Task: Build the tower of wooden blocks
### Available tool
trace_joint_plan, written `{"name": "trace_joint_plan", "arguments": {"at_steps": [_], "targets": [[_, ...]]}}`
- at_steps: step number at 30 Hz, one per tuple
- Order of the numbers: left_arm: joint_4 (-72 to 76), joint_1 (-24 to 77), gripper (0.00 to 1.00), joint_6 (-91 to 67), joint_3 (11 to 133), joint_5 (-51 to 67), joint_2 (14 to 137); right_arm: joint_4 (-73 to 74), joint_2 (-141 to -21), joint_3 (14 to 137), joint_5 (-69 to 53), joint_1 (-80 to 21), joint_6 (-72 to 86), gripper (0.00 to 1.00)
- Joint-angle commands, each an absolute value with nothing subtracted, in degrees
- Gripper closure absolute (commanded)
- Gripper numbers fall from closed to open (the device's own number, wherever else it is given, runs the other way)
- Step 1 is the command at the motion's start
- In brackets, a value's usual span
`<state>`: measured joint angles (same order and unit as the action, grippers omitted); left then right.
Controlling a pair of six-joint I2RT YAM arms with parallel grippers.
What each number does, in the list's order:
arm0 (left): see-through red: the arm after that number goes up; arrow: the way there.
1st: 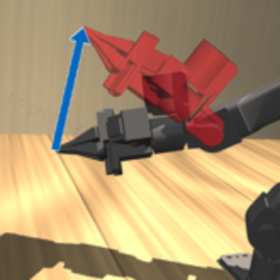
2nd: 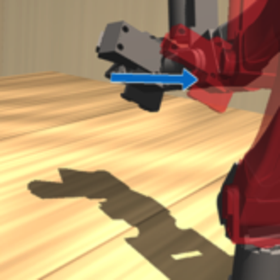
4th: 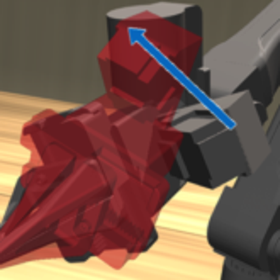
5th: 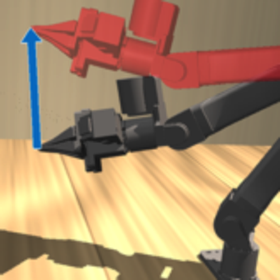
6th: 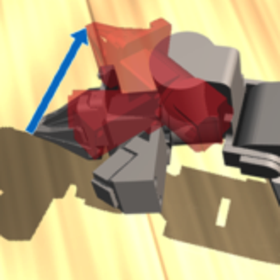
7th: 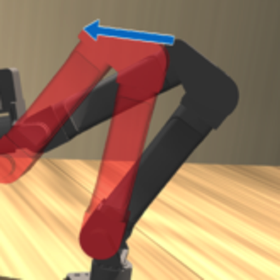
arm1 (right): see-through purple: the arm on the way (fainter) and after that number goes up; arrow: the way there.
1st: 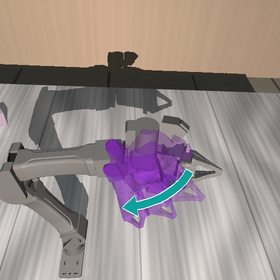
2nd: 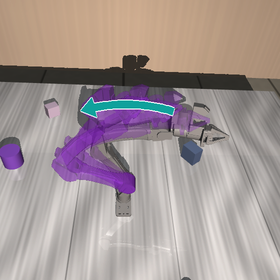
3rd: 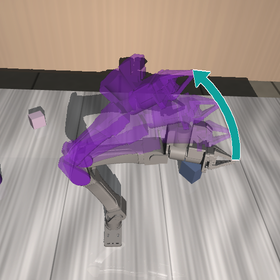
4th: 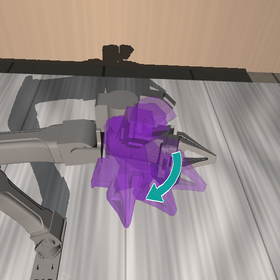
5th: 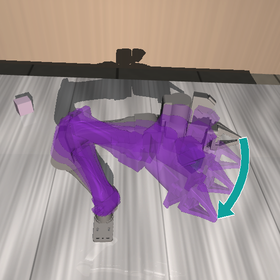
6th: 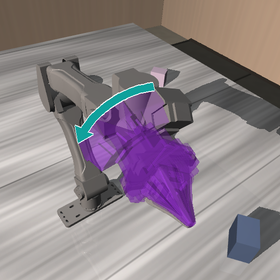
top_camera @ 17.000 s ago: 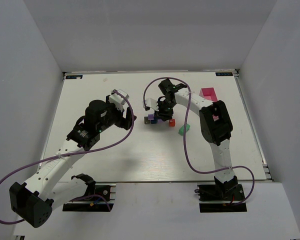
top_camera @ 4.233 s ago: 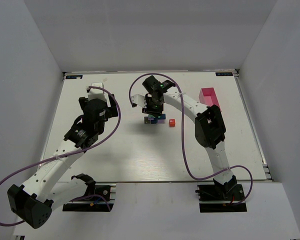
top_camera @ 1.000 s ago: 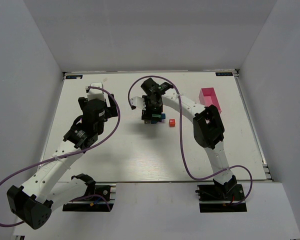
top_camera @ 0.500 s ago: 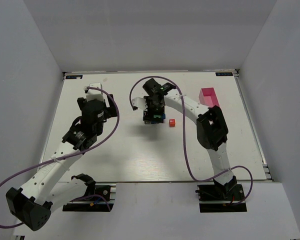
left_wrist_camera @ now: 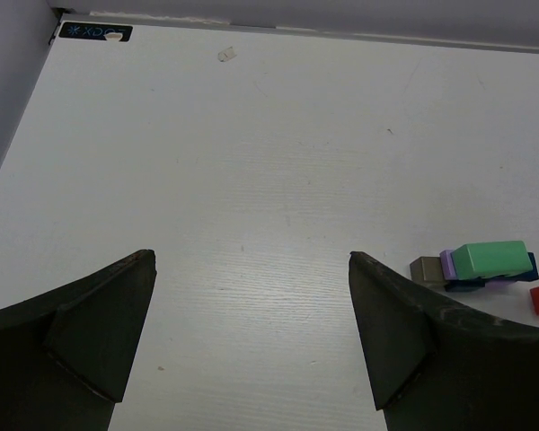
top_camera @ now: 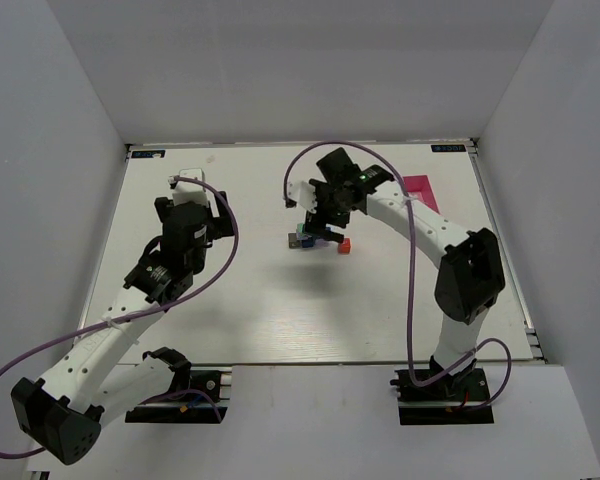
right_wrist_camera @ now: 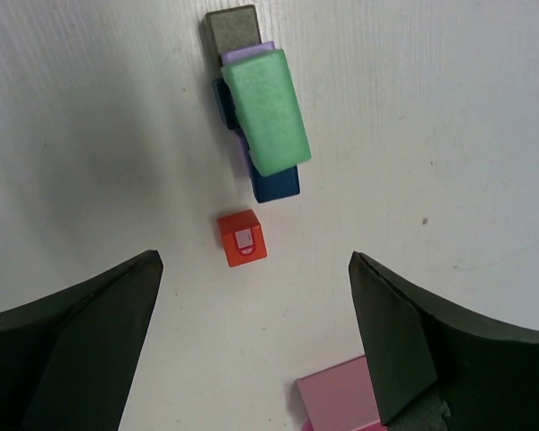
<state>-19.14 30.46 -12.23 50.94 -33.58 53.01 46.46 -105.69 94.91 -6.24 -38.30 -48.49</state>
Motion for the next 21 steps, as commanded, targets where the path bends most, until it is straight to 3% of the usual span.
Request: {"name": "trace_joint_plan", "arguments": {"at_steps": [1,4,10,15,21], "targets": [[-17.58,30.23,0.01,-10.99,50.45,-31.99,52.2,39.82,-100.99,91.42,-13.25,-32.29,-44.13,0.1],[-17.05,30.23,0.01,-10.46,49.93,-29.71,52.21,36.92,-99.84,88.6,-20.44,-28.15,-44.12,0.1],[-17.05,30.23,0.01,-9.93,49.92,-27.95,52.73,38.25,-99.06,84.12,-32.5,-24.43,-57.63,0.21],[-17.05,30.23,0.01,-9.93,49.92,-27.43,52.73,35.25,-99.31,79.28,-33.92,-25.13,-64.76,0.24],[-17.05,30.23,0.01,-9.93,49.92,-27.42,52.73,29.1,-101.59,78.48,-30.5,-26.8,-62.75,0.24]]}}
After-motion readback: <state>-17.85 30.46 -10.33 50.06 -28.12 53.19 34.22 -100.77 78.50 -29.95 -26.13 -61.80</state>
